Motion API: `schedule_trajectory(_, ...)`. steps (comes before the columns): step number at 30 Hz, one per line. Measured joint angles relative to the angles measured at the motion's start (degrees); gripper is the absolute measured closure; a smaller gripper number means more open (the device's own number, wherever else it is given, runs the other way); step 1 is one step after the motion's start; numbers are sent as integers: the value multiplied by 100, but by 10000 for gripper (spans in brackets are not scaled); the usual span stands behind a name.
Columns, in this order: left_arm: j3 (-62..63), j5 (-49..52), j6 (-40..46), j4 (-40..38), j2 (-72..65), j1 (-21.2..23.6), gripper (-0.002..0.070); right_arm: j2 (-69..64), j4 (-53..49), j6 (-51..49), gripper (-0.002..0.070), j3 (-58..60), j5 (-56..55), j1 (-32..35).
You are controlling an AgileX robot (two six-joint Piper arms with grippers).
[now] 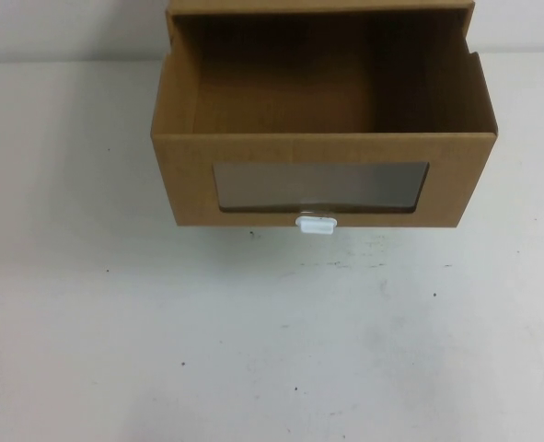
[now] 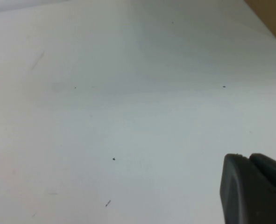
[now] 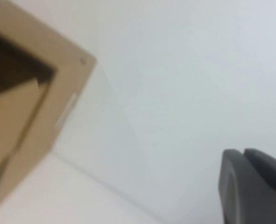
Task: Open the shoe box
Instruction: 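Pull the top drawer of the cardboard box fully open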
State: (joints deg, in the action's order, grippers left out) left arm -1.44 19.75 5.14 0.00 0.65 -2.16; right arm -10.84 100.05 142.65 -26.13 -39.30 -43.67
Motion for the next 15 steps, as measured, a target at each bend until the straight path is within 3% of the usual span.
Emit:
schedule_trajectory(4, 0, 0, 0, 0, 0, 0, 679, 0, 0, -206, 695, 0, 2716, 1185)
schedule_trajectory(8, 0, 0, -2, 0, 0, 0, 679, 0, -14, -746, 695, 0, 4946, 1850)
schedule_trajectory(12, 0, 0, -12, 0, 0, 0, 679, 0, -667, -3258, 695, 0, 5463, 2406)
schedule_trajectory(15, 0, 0, -12, 0, 0, 0, 679, 0, -1981, -5358, 695, 0, 5479, 2761)
